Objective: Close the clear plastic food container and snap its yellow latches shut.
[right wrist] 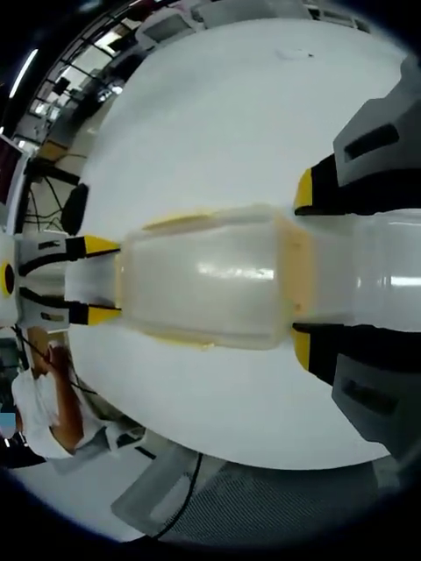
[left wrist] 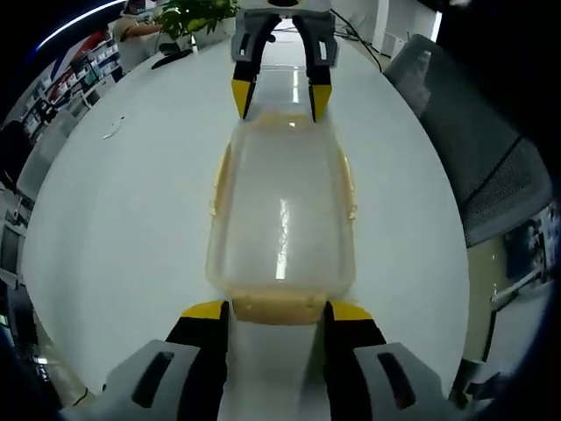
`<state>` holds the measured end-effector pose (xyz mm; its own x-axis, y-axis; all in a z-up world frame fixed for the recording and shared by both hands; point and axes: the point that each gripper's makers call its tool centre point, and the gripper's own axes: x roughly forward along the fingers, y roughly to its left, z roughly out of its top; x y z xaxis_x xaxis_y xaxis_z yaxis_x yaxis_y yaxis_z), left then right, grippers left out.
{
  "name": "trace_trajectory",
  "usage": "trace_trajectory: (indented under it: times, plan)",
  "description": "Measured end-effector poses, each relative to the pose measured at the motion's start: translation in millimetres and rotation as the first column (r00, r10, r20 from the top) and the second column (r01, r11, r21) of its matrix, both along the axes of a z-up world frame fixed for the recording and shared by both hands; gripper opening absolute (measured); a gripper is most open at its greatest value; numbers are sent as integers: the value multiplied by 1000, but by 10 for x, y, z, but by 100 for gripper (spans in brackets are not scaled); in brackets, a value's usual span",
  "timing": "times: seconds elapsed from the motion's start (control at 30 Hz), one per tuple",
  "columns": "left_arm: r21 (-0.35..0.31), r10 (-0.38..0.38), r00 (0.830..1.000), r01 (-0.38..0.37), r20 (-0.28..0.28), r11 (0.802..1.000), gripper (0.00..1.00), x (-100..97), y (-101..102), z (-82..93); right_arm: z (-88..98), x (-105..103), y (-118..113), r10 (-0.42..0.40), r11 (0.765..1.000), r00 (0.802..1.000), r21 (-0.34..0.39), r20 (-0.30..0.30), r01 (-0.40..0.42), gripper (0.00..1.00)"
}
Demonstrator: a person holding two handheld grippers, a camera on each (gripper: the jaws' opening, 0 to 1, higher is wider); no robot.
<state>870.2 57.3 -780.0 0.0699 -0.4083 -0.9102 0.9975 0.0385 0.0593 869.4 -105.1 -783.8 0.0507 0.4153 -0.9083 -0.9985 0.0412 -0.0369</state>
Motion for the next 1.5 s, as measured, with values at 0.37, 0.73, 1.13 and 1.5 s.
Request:
trace_trajectory:
  times: [0.37,0.73,1.13,1.5]
  plan:
    - [-5,-6,1000,6,-27,1000,35,-30,-12,7,-1,-5,12,16,1000,1000,-4,-8,-16,47]
    - [-14,-21,999,20,-33,1000,34,-32,0,7,-19,-6,18,41,998,999,-36,-17,-41,44]
    - [-12,-19,999,19,-31,1000,34,-16,-14,-6,-62,-21,4,30,996,999,-84,-35,-33,41]
    - [-8,-15,999,15,-31,1000,34,-15,-21,-17,-66,-21,7,26,995,999,-98,-34,-29,41]
